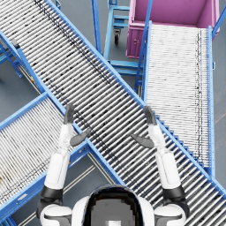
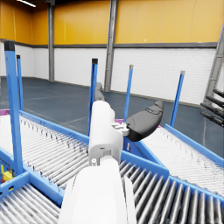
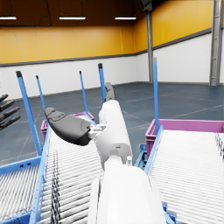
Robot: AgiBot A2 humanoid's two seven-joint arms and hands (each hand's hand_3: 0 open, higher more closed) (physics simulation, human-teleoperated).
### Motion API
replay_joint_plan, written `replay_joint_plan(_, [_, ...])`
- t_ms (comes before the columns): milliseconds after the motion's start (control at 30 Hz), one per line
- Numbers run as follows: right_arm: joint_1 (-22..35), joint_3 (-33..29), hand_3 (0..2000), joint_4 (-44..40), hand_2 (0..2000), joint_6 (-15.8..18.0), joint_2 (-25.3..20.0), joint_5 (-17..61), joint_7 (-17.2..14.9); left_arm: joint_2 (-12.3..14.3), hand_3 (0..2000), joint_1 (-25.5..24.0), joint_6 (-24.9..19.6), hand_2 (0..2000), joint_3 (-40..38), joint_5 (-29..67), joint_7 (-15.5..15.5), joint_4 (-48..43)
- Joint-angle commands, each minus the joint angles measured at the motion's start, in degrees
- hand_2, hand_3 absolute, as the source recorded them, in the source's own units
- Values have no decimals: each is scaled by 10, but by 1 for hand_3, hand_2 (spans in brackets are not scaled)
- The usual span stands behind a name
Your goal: Pick up the oil and place it on the left assembly line, put the cola on the right, and keep Sprite still
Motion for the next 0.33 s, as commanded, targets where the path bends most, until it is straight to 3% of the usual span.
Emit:
replay_joint_plan(33, [-1, 1, 0, 0, 0, 1, 2, -2, -1, -1, 0, 0, 1, 0, 2, -4, 1, 0])
replay_joint_plan(333, [-4, 4, 0, 0, 0, 2, 5, -6, -2, -2, 0, -1, 2, 0, 5, -12, 2, 1])
